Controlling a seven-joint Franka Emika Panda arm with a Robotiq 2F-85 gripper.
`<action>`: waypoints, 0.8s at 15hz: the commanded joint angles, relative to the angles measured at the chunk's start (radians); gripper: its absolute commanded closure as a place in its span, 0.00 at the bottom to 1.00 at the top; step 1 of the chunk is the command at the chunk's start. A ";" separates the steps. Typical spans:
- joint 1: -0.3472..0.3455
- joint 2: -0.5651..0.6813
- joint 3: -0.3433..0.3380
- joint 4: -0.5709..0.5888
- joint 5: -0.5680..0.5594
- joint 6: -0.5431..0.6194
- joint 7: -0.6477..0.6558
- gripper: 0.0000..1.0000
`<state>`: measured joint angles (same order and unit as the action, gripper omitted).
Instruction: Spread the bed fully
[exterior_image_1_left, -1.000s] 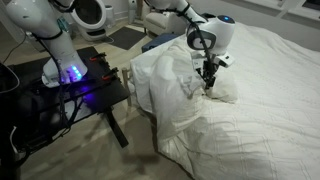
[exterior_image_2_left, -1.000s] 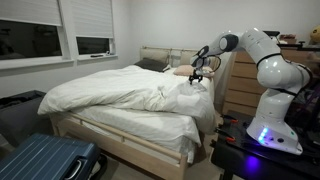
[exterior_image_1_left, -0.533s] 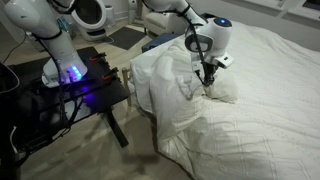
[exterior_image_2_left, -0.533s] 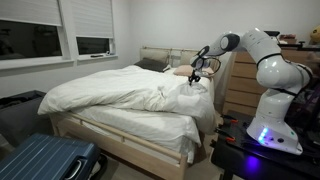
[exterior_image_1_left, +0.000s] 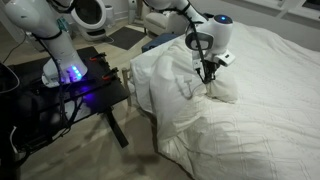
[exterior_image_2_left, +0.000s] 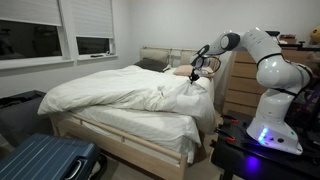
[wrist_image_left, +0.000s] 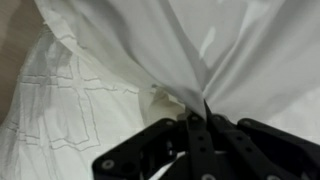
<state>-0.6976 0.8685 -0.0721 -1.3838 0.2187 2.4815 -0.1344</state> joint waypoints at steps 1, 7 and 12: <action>0.015 -0.083 -0.004 -0.058 0.008 0.016 0.030 0.99; 0.040 -0.190 -0.009 -0.097 0.005 0.010 0.047 0.99; 0.078 -0.309 -0.024 -0.144 -0.005 0.011 0.129 0.99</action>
<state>-0.6519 0.6786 -0.0769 -1.4509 0.2180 2.4813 -0.0672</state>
